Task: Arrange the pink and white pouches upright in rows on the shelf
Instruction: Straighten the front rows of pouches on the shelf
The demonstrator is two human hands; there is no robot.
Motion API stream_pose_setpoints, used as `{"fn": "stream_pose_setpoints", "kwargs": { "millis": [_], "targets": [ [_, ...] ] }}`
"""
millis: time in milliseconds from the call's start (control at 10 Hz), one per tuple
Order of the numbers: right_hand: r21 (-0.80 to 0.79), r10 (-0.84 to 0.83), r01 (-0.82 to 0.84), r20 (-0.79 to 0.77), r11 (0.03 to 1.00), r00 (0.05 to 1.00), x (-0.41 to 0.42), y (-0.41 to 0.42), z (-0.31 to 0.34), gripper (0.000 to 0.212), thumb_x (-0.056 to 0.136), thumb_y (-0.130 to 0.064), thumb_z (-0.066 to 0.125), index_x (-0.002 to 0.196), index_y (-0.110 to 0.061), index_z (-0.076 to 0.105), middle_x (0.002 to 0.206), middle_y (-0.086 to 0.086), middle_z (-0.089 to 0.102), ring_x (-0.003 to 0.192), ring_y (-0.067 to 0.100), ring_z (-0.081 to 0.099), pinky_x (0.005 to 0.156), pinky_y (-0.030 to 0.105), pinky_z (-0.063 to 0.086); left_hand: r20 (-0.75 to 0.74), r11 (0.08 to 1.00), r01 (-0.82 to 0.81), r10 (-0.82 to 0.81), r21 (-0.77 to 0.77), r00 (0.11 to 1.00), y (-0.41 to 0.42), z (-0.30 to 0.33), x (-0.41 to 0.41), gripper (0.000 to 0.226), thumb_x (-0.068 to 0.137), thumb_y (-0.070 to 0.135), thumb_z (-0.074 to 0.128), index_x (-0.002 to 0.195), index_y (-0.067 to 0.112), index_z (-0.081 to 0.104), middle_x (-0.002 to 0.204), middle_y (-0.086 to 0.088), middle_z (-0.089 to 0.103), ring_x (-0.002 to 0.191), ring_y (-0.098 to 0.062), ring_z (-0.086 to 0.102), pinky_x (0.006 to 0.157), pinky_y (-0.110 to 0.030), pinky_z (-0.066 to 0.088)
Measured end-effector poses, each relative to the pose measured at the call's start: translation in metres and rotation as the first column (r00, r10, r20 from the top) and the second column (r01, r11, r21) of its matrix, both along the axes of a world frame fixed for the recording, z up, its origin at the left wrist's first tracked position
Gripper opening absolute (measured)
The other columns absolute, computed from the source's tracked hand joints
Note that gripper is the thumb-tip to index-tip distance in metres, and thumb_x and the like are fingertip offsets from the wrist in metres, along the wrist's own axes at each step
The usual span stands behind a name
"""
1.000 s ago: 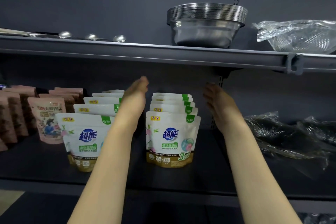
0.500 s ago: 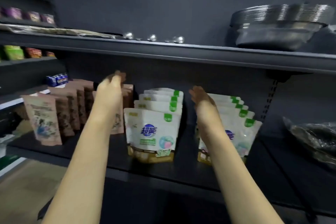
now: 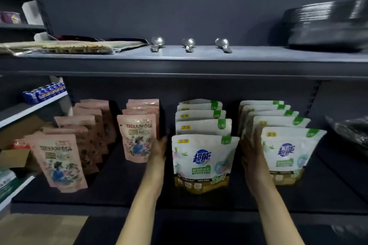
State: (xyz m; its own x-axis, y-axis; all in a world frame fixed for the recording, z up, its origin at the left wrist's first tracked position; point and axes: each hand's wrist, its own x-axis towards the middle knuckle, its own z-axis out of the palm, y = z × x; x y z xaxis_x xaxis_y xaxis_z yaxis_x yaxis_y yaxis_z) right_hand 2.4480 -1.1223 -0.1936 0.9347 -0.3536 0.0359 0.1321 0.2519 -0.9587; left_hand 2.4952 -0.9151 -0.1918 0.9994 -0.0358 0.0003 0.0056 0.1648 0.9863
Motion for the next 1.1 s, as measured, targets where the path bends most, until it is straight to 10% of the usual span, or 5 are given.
{"fn": "stream_pose_setpoints", "kwargs": {
  "millis": [400,600,800,1000,1100],
  "targets": [
    [0.144,0.146,-0.131,-0.099,0.981,0.984,0.031,0.001,-0.049,0.056,0.098,-0.054,0.019,0.121,-0.026,0.061,0.116,0.004,0.07,0.109,0.023,0.066,0.103,0.048,0.043,-0.178,0.964,0.123,-0.167,-0.235,0.97,-0.019,-0.028,0.016,0.065,0.097,0.051,0.004,0.102,0.02,0.061,0.076,0.004,0.076,0.07,-0.009,0.072,0.063,-0.026,0.055],
    [0.008,0.17,-0.17,0.047,0.985,0.984,0.036,0.004,-0.055,0.074,0.061,-0.012,0.063,0.133,-0.008,0.046,0.112,0.014,0.069,0.096,0.026,0.07,0.074,0.038,0.06,-0.307,0.969,0.066,-0.14,-0.238,0.941,-0.029,-0.021,0.019,0.059,0.1,0.044,0.016,0.115,0.008,0.06,0.099,-0.01,0.073,0.086,-0.027,0.069,0.059,-0.028,0.054],
    [0.057,0.223,-0.226,0.055,0.972,0.973,0.048,-0.002,-0.06,0.098,0.035,0.009,0.044,0.133,-0.002,0.044,0.099,0.012,0.07,0.087,0.028,0.068,0.063,0.034,0.059,-0.372,0.963,0.049,-0.15,-0.266,0.916,-0.034,0.0,0.015,0.057,0.101,0.037,0.023,0.135,-0.004,0.042,0.138,-0.028,0.045,0.124,-0.043,0.044,0.097,-0.044,0.036],
    [0.079,0.203,-0.207,0.05,0.975,0.978,0.057,-0.002,-0.059,0.094,0.032,0.008,0.048,0.125,-0.003,0.048,0.084,0.003,0.075,0.089,0.029,0.066,0.059,0.03,0.059,-0.369,0.956,0.038,-0.149,-0.292,0.918,-0.035,-0.007,0.023,0.051,0.101,0.035,0.025,0.122,-0.001,0.053,0.121,-0.025,0.056,0.112,-0.043,0.053,0.079,-0.039,0.042],
    [0.104,0.205,-0.208,0.043,0.972,0.978,0.059,-0.002,-0.055,0.078,0.041,0.008,0.044,0.116,-0.008,0.053,0.079,0.001,0.076,0.084,0.026,0.07,0.055,0.028,0.058,-0.36,0.954,0.018,-0.131,-0.3,0.924,-0.036,-0.011,0.028,0.065,0.075,0.067,0.055,0.094,0.006,0.06,0.088,-0.016,0.059,0.075,-0.029,0.056,0.062,-0.032,0.045]
  ]
}}
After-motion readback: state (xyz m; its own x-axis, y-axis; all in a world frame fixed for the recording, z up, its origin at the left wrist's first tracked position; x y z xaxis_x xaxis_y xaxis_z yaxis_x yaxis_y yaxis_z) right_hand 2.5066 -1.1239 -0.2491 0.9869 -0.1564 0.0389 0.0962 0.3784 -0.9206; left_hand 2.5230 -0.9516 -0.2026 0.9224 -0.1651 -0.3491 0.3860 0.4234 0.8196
